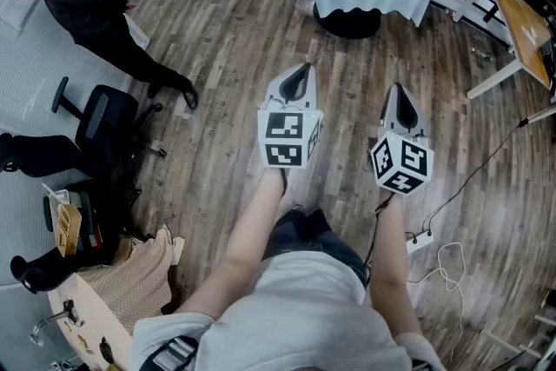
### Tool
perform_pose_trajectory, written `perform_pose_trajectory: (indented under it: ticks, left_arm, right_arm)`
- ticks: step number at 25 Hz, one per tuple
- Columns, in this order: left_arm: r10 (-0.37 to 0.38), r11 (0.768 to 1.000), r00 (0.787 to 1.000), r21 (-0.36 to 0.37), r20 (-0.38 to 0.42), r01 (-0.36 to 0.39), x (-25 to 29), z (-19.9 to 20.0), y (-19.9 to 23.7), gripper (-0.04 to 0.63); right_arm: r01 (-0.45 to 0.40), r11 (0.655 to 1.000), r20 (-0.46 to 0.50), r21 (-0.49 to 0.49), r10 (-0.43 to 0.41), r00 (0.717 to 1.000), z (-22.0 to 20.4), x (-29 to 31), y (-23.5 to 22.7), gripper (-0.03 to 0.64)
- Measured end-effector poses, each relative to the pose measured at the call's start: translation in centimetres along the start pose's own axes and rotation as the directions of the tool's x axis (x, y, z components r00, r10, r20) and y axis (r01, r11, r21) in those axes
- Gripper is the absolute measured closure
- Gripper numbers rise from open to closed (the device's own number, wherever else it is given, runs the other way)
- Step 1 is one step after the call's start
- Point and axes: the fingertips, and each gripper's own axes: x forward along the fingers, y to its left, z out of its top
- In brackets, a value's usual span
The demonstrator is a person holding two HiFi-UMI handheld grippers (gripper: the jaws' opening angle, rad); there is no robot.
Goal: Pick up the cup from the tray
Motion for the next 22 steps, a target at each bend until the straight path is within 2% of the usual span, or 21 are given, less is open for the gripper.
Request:
perform_pose_trajectory:
  ticks: [14,22]
  left_arm:
    - [-0.011,1.0,1.0,-0.006,0.005,0.011,0.0,0.1,-0.3,0.588]
    - [-0.026,1.0,1.0,-0.001,0.001,0.026,1.4,-0.3,-2.5,0.588]
  right_arm:
    - [-0.014,1.0,0.01,0.009,0.014,1.0,0.0,-0.1,0.4,0.607]
    - [-0.001,1.0,0.007,0.01,0.001,1.0,-0.5,-0.5,-2.0,0.607]
